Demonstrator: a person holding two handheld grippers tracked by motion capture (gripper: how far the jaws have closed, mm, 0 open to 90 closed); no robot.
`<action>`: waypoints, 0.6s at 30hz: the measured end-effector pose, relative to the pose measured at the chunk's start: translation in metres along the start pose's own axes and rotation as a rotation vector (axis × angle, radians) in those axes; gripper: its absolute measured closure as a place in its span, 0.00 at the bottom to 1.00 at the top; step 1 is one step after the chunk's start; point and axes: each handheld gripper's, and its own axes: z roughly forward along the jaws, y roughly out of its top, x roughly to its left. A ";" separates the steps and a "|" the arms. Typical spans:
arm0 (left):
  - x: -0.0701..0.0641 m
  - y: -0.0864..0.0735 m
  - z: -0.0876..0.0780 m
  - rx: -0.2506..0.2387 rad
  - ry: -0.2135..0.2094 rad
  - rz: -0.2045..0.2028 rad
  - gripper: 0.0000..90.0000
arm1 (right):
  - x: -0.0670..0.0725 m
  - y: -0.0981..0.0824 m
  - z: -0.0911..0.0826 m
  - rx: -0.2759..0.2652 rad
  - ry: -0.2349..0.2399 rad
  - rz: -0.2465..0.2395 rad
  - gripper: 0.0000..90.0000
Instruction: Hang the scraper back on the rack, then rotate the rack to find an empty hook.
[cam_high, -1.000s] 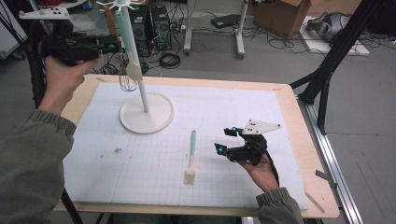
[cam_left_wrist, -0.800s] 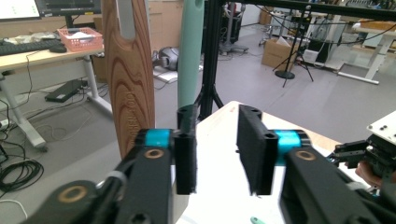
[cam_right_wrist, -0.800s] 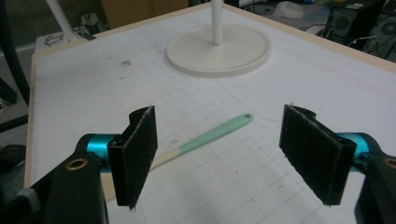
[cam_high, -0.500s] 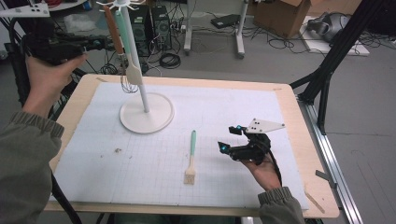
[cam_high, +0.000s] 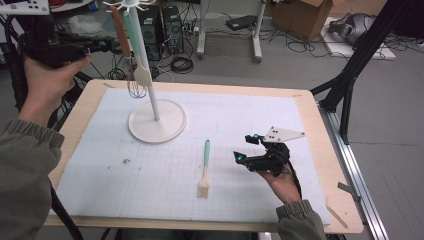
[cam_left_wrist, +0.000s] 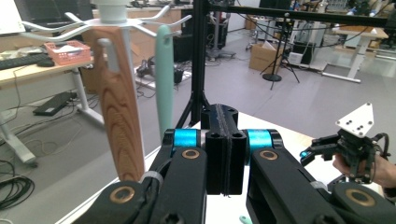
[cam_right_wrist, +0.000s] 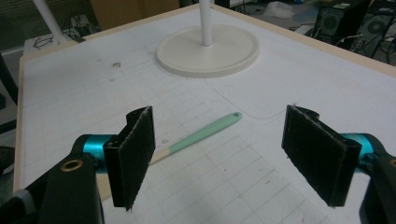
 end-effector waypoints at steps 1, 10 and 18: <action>-0.001 0.001 0.000 0.005 -0.001 0.003 0.99 | 0.000 0.000 0.000 0.001 -0.001 -0.001 0.27; -0.011 0.021 0.012 0.007 -0.016 0.018 0.99 | 0.001 0.000 0.002 0.007 0.004 0.002 0.27; -0.017 0.039 0.030 0.008 -0.009 0.022 0.99 | 0.000 -0.001 0.000 0.001 0.000 0.003 0.27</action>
